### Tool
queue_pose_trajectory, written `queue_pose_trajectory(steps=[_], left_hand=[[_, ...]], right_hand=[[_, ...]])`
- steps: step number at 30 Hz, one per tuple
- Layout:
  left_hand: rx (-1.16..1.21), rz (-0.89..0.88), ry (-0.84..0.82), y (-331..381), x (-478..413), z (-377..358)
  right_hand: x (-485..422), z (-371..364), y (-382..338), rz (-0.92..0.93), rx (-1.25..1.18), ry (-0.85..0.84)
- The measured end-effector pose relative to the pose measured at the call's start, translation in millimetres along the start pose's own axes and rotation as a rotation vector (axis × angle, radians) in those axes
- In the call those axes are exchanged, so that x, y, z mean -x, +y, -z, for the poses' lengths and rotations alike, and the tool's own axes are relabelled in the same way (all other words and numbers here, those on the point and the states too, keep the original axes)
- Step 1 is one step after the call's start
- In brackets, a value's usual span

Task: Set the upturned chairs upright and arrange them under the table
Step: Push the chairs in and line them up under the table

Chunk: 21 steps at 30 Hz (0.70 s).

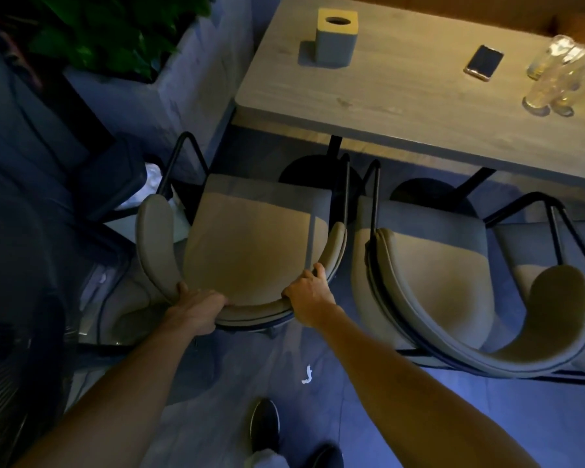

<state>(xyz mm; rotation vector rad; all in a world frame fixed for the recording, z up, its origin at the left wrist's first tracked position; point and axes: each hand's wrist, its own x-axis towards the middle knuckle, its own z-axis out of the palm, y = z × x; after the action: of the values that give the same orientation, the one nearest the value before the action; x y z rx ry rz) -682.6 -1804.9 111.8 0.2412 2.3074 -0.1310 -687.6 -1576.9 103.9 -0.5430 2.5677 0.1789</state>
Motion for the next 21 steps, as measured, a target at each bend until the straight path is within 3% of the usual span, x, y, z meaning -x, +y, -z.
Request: queue_pose_trajectory(steps=[21], left_hand=[[-0.075,0.052,0.026,-11,8,11]], right_hand=[[-8,6,-24,-0.061,-0.013,-0.028]])
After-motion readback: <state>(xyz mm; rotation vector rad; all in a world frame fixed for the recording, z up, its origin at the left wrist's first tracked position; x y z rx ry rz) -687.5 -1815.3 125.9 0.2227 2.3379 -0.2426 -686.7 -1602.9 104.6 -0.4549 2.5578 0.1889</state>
